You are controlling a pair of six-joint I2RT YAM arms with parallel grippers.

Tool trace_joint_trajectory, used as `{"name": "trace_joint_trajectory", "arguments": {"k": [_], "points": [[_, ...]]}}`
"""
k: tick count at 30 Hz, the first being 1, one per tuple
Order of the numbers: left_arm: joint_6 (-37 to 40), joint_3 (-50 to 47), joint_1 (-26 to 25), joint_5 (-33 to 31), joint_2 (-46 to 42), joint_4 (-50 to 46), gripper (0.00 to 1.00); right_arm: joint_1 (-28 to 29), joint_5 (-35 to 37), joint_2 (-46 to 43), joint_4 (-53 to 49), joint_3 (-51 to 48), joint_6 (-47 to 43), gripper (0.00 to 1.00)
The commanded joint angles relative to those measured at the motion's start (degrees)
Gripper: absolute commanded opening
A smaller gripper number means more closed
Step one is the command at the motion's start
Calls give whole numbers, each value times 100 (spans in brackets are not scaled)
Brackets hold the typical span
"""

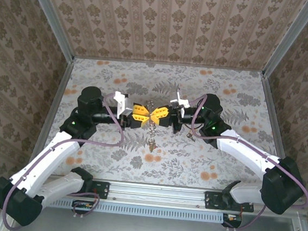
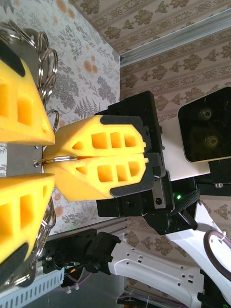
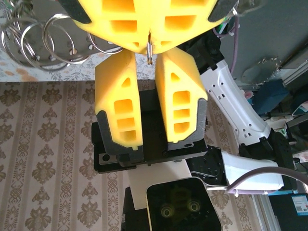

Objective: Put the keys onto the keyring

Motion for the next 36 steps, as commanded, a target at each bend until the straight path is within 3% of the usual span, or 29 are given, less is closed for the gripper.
{"name": "trace_joint_trajectory", "arguments": {"k": [1, 5, 7, 11, 16, 19, 21, 27, 36], "points": [[55, 257, -50, 115, 67, 21, 18, 48, -163, -51, 442, -41, 23, 0], [163, 294, -107, 31, 111, -131, 10, 48, -183, -35, 537, -34, 76, 0], [202, 326, -136, 28, 130, -167, 0, 58, -186, -34, 540, -24, 80, 0], [294, 431, -139, 61, 100, -311, 0, 57, -131, -89, 269, 27, 11, 0], [872, 935, -145, 6, 158, -1438, 0, 44, 481, -522, -1523, 196, -849, 33], [1331, 1368, -138, -60, 280, -2338, 0, -27, 1003, -911, -2540, 205, -1306, 39], [1580, 1658, -131, -79, 386, -2918, 0, -63, 1352, -1137, -3072, 226, -1489, 49], [2420, 2667, -319, -557, 1005, -4900, 0, -58, 2007, -1549, -4165, 328, -2005, 45], [2662, 3336, -746, -1268, 1542, -5779, 0, 229, 1683, -1648, -4231, 432, -2298, 36]]}}
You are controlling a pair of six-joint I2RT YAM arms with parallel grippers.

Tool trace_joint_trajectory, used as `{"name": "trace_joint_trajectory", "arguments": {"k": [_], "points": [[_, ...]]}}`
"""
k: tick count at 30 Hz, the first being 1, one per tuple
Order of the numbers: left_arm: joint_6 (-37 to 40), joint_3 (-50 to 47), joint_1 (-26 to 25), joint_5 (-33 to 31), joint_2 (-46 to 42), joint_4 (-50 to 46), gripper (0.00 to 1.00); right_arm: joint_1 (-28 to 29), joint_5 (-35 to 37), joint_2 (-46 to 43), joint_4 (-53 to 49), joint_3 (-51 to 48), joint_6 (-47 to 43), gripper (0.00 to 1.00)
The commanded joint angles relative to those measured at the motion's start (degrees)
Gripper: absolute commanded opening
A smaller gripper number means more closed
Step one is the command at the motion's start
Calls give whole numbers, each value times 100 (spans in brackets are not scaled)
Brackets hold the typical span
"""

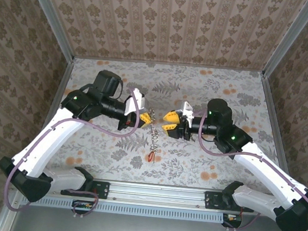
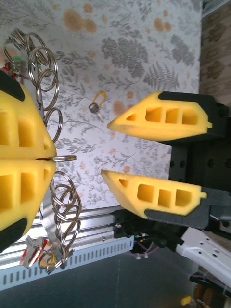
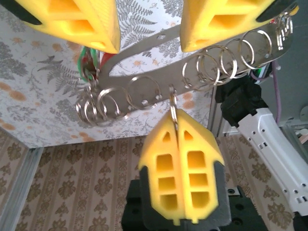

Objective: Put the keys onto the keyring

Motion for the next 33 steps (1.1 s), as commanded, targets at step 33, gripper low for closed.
{"name": "trace_joint_trajectory", "arguments": {"k": [33], "points": [[392, 188, -394, -222, 77, -206, 0, 433, -548, 903, -683, 910, -597, 0]]}}
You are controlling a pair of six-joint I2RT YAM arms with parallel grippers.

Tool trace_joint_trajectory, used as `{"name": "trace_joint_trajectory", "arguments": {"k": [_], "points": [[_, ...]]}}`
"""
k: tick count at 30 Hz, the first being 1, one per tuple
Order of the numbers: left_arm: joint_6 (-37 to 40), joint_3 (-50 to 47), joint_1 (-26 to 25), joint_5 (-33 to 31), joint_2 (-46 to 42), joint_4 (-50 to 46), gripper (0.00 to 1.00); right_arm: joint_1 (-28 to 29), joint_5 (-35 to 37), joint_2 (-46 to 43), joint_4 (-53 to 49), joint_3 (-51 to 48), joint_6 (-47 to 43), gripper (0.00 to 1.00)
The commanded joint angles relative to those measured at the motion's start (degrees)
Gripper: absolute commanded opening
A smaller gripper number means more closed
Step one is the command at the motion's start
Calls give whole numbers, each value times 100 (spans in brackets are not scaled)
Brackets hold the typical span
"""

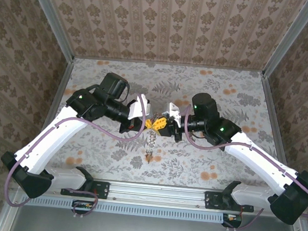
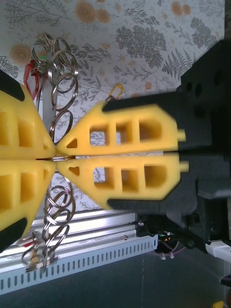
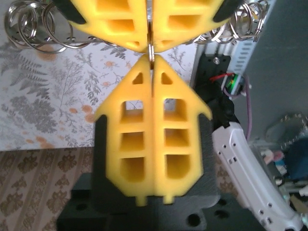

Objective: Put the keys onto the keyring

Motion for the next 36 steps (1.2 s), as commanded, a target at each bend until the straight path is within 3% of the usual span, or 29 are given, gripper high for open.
{"name": "trace_joint_trajectory", "arguments": {"k": [1, 5, 8, 11, 15, 23, 28, 36], "points": [[98, 46, -49, 238, -78, 223, 0, 33, -101, 4, -113, 182, -93, 0], [-93, -222, -10, 330, -282, 530, 0, -6, -40, -249, 402, -94, 93, 0], [-558, -889, 216, 645, -797, 1361, 22, -177, -102, -549, 1545, -583, 753, 0], [-1257, -1656, 442, 1034, -1339, 2526, 30, -261, -154, -697, 2633, -961, 1435, 0], [-1905, -2213, 512, 1280, -1662, 3710, 30, -257, -139, -708, 3949, -1360, 2254, 0], [-2302, -2410, 503, 1344, -1730, 4591, 30, -239, -146, -583, 5556, -1804, 3143, 0], [-2457, -2525, 503, 1298, -1705, 5037, 30, -205, -146, -419, 6174, -1864, 3489, 0], [-2740, -2573, 468, 1508, -1568, 5562, 26, -134, -120, -297, 6364, -1894, 3562, 0]]}}
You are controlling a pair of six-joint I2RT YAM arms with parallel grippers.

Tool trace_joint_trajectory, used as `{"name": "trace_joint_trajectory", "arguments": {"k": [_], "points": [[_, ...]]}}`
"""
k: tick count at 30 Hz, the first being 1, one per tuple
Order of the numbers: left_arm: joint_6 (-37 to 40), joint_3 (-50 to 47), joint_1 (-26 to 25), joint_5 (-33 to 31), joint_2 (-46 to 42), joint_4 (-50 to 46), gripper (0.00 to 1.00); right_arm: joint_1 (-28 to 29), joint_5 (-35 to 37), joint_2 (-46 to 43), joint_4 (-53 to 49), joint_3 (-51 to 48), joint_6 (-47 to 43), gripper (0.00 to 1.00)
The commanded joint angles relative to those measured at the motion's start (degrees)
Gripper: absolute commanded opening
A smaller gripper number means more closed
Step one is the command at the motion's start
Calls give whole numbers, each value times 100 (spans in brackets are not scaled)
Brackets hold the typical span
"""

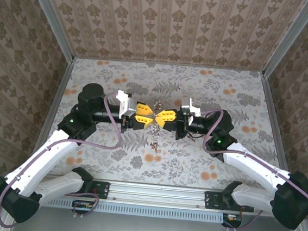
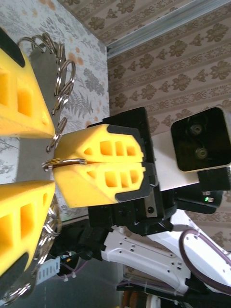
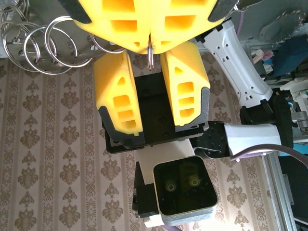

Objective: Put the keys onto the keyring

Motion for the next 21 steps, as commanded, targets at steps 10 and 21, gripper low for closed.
{"name": "trace_joint_trajectory", "arguments": {"k": [10, 21], "points": [[-192, 5, -125, 274, 149, 333, 5, 54, -96, 94, 733, -43, 233, 0], [1733, 1108, -237, -612, 281, -2477, 0, 63, 562, -824, -2964, 400, -1778, 45]]}}
